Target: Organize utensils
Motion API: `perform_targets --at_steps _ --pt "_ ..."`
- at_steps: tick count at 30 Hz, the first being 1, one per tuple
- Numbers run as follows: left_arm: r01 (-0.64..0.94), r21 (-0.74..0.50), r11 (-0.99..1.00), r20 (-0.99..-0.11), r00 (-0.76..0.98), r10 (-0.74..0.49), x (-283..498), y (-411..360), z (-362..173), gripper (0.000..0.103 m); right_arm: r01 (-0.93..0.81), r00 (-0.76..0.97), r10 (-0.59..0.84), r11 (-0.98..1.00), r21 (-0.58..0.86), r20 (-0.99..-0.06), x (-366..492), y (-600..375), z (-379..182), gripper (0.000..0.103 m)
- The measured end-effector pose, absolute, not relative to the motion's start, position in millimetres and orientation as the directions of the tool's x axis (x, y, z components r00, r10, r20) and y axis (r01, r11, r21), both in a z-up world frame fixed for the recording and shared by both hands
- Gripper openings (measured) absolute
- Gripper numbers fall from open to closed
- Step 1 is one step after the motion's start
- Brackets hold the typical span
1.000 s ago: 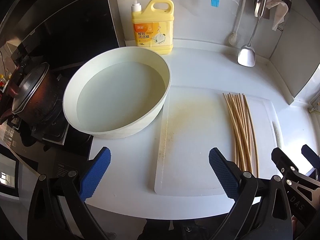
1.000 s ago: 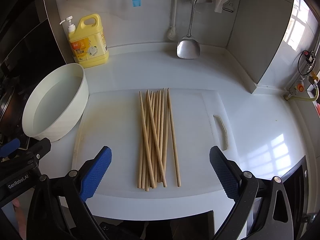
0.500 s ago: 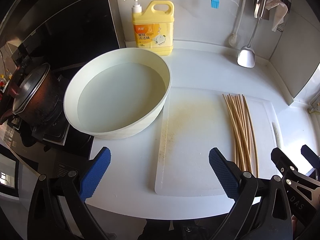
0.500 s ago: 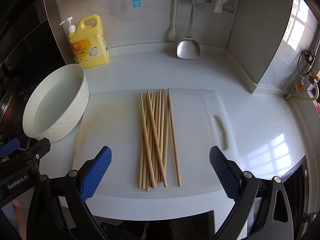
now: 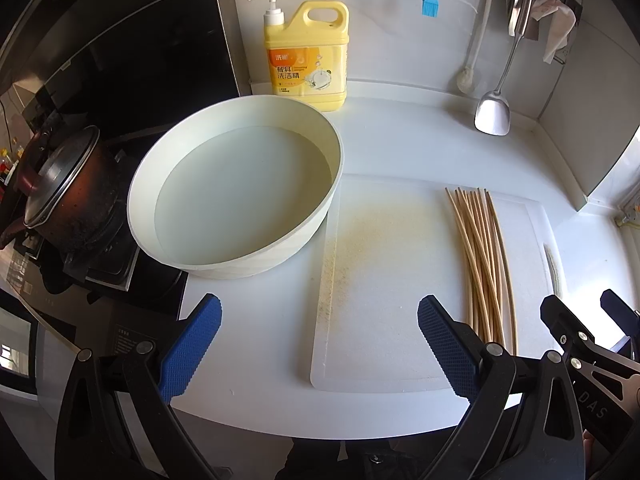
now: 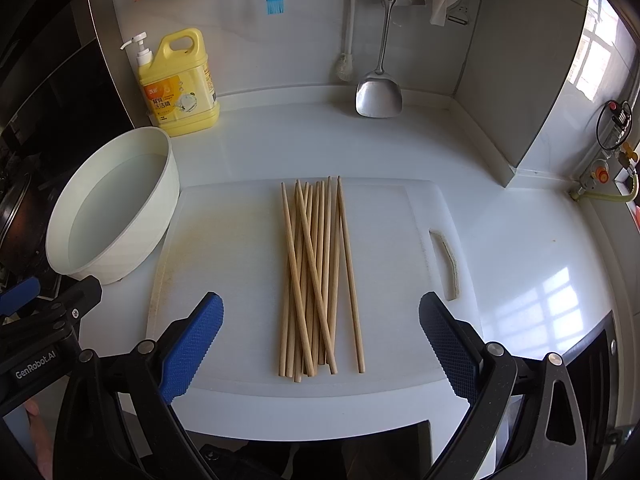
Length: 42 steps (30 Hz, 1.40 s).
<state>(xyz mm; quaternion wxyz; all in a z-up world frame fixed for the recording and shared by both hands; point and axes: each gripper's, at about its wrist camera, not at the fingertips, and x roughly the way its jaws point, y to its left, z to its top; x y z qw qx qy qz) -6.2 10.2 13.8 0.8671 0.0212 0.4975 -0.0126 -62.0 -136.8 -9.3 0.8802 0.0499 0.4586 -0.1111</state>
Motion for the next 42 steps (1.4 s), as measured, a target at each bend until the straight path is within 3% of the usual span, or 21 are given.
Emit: perform_targets --at_steps 33,42 --pt "0.046 0.021 0.999 -0.866 0.500 -0.005 -5 12 12 0.097 0.243 0.554 -0.150 0.970 -0.013 -0.819 -61 -136 -10 0.094" --pt "0.120 0.005 0.993 -0.866 0.498 -0.056 -5 9 2 0.097 0.299 0.548 -0.181 0.954 -0.011 -0.817 -71 -140 -21 0.094"
